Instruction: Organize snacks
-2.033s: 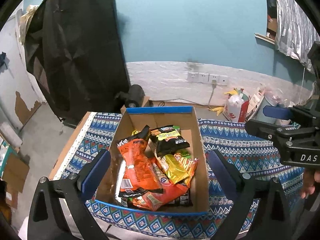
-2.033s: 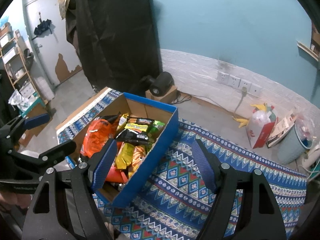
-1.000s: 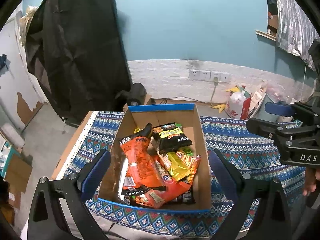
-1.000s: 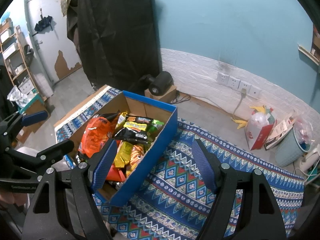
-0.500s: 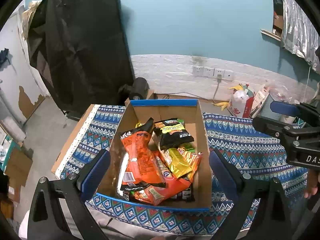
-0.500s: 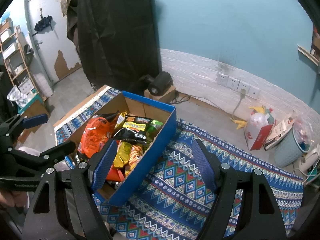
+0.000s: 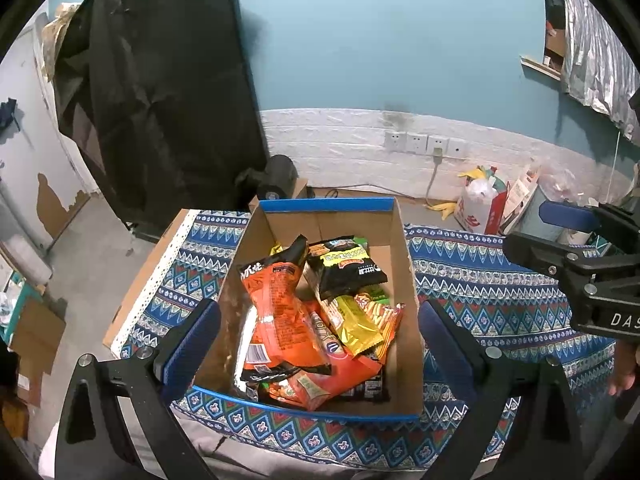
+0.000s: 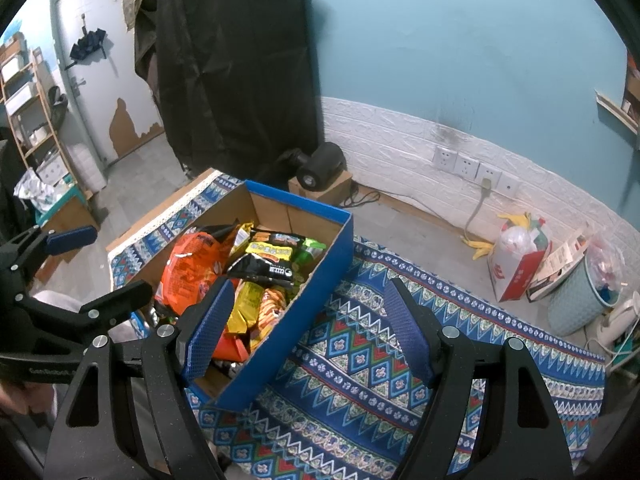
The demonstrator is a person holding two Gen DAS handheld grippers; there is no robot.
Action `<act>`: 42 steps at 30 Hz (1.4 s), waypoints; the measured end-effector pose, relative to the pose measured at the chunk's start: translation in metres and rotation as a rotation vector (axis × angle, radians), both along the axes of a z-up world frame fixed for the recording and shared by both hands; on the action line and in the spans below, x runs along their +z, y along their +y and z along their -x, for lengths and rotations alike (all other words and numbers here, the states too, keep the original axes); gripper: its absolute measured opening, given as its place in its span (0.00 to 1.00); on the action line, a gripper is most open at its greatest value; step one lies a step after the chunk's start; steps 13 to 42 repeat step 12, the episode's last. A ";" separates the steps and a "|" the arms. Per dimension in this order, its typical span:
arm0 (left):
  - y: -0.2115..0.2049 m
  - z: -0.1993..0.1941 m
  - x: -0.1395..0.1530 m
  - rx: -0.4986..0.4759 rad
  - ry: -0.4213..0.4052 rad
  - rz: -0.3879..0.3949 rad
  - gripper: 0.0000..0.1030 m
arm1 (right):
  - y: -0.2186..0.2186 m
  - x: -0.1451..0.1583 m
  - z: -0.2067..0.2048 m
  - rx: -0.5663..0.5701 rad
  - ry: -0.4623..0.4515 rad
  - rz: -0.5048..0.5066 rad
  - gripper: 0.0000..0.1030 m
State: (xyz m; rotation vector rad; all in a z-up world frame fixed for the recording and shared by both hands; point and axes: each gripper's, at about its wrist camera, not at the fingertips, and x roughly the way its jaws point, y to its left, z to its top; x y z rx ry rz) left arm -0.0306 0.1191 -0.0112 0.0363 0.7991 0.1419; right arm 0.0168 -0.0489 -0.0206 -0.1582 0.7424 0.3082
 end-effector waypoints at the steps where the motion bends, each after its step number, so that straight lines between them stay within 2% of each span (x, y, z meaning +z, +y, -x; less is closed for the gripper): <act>1: 0.000 0.000 0.000 -0.001 0.000 -0.001 0.97 | 0.000 0.000 0.000 0.000 0.000 0.000 0.74; 42: -0.001 0.000 0.002 -0.014 -0.005 -0.003 0.97 | -0.001 0.000 0.000 0.000 -0.001 0.001 0.74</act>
